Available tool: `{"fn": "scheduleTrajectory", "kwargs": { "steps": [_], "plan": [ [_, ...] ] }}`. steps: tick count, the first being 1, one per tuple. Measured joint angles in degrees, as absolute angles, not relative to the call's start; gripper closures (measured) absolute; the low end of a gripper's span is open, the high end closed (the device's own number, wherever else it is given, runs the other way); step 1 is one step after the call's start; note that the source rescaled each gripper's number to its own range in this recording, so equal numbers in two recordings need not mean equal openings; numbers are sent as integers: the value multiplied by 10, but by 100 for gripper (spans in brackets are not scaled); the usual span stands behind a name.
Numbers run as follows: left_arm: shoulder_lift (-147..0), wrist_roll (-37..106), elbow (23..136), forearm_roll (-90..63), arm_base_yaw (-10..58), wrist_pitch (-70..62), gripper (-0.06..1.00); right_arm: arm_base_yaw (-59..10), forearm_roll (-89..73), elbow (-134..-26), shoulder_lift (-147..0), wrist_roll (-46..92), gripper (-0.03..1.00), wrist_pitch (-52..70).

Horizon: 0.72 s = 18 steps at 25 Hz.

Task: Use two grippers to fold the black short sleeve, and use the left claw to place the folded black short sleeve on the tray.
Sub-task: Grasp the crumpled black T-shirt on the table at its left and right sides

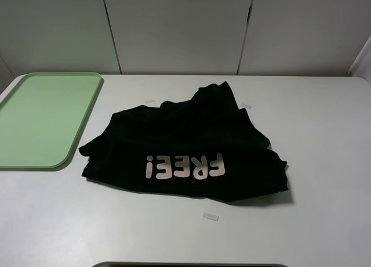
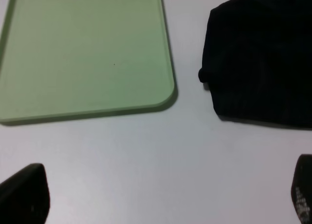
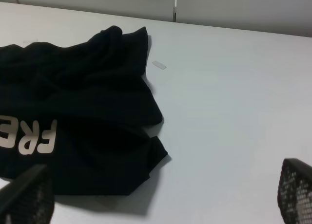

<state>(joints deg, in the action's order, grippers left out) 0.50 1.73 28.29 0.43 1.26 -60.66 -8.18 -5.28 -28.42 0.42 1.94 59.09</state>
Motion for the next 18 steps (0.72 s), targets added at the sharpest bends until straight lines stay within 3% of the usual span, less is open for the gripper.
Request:
{"fn": "scheduleTrajectory", "kwargs": {
  "steps": [18],
  "plan": [
    [5, 17, 283, 0, 18, -607, -6, -82, -62, -284, 4, 19, -3, 589]
  ]
}}
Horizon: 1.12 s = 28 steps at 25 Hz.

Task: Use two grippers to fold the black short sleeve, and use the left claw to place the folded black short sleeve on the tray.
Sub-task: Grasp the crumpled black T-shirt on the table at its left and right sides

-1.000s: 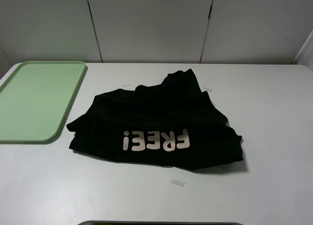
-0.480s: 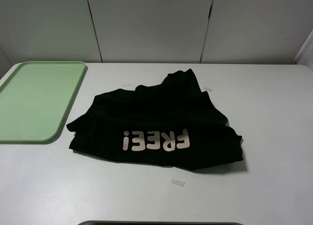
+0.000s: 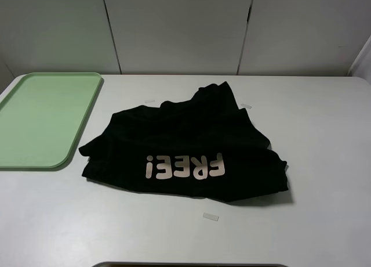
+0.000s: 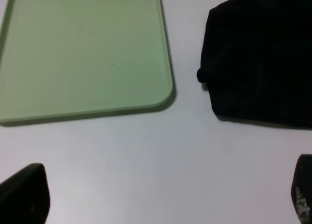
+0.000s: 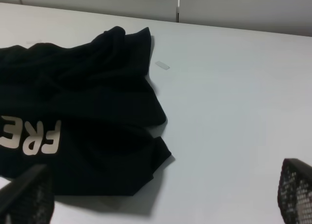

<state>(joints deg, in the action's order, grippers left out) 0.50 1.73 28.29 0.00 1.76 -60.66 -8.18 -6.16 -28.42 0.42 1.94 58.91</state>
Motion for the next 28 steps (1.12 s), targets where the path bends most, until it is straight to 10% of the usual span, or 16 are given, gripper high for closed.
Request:
{"fn": "scheduleTrajectory", "kwargs": {
  "steps": [12, 28],
  "plan": [
    [-20, 50, 316, -25, 67, -602, -6, -82, -81, -286, -82, 38, -3, 583],
    [-509, 316, 484, -213, 84, -608, -6, -188, -41, -467, -542, 229, -3, 557]
  ]
}}
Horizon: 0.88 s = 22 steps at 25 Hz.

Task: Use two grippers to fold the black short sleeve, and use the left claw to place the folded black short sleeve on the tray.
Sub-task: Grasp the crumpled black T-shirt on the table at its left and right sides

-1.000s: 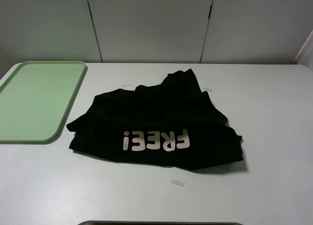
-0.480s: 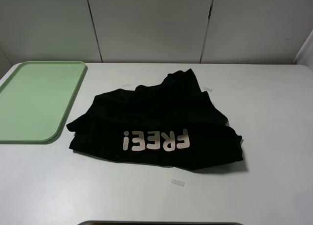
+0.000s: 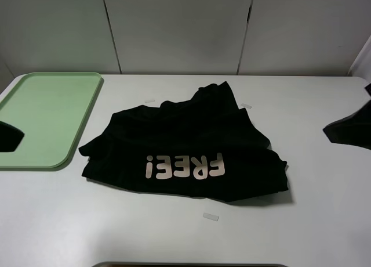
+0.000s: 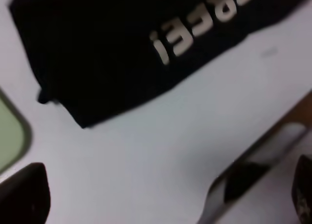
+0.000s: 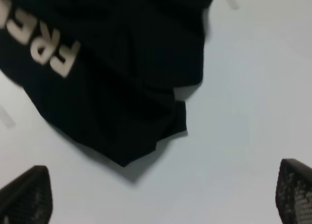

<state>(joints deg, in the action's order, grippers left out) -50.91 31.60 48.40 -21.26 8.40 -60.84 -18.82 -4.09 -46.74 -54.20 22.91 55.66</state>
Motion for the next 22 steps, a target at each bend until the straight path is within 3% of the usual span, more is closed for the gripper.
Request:
{"fn": "scheduleTrajectory", "kwargs": {
  "steps": [8, 15, 22],
  "plan": [
    [-653, 392, 484, -213, 86, -547, -6, -252, 73, -473, -724, 242, -3, 488],
    [-710, 532, 485, -217, 142, -417, -6, -255, 147, -474, -842, 241, -3, 425],
    [-790, 589, 485, -212, 150, -360, -6, -255, 194, -474, -919, 240, -3, 368]
  ]
}}
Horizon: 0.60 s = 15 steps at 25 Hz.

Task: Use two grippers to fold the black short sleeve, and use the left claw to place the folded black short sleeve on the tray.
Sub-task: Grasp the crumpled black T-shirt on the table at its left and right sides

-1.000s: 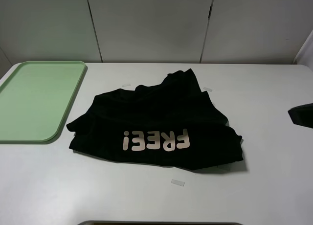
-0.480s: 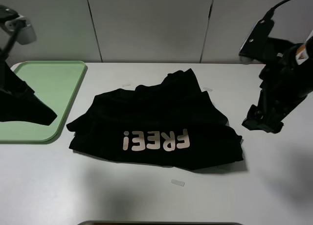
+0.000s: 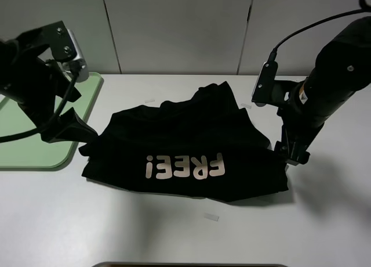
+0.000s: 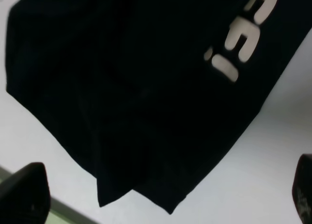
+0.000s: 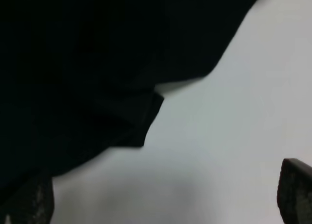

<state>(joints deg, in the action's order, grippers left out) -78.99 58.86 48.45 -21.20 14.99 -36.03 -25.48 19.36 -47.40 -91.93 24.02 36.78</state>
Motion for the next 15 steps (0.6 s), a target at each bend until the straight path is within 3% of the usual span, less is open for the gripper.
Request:
{"fn": "scheduleTrajectory", "kwargs": {
  "steps": [15],
  "plan": [
    [-936, 649, 503, -209, 151, -310, -6, -255, 147, -474, -997, 266, -3, 288]
  ]
}}
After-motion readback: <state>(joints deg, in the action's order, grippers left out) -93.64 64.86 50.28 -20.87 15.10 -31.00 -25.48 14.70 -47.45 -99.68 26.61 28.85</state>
